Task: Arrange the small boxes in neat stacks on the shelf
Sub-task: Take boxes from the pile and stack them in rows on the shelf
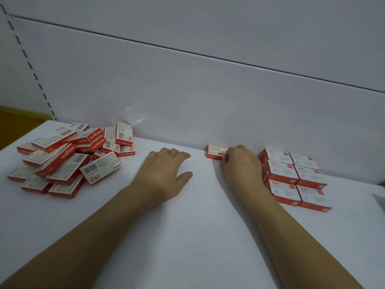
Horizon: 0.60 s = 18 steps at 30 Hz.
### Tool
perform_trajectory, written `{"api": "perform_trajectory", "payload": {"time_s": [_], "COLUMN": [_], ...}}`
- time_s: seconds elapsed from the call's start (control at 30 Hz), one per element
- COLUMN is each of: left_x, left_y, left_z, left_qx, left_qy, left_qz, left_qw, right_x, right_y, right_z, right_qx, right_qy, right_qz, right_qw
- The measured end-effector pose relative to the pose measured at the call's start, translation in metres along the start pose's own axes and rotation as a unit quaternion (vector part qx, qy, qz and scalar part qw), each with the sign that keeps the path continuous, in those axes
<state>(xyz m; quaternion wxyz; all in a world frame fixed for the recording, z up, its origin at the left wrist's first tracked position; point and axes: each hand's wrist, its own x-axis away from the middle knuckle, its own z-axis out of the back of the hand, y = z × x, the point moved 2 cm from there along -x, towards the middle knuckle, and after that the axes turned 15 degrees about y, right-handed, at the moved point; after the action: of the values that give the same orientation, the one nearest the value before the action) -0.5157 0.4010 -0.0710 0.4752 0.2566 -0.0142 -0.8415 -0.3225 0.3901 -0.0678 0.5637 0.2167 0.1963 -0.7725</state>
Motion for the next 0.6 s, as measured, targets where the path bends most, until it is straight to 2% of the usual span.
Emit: {"api": "perform_trajectory", "payload": {"time_s": [0.3,0.5,0.6], "left_x": [0.004,0.005,0.006], "left_y": [0.001,-0.002,-0.007], "left_z": [0.002,0.021,0.041], "left_qx": [-0.006,-0.022,-0.044], "left_qy": [-0.002,0.03,0.051], "left_qz": [0.012,0.033,0.043], "left_qw": [1.0,0.999,0.997], "right_x": [0.0,0.004,0.007], "right_y": [0.001,-0.024,-0.043], "right_z": [0.011,0.031,0.037], "right_qx": [-0.004,-0.085,-0.128], "right_qy": [-0.014,0.063,0.066], "right_qz": [0.0,0.062,0.108], "right_qw": [1.0,0.993,0.984]}}
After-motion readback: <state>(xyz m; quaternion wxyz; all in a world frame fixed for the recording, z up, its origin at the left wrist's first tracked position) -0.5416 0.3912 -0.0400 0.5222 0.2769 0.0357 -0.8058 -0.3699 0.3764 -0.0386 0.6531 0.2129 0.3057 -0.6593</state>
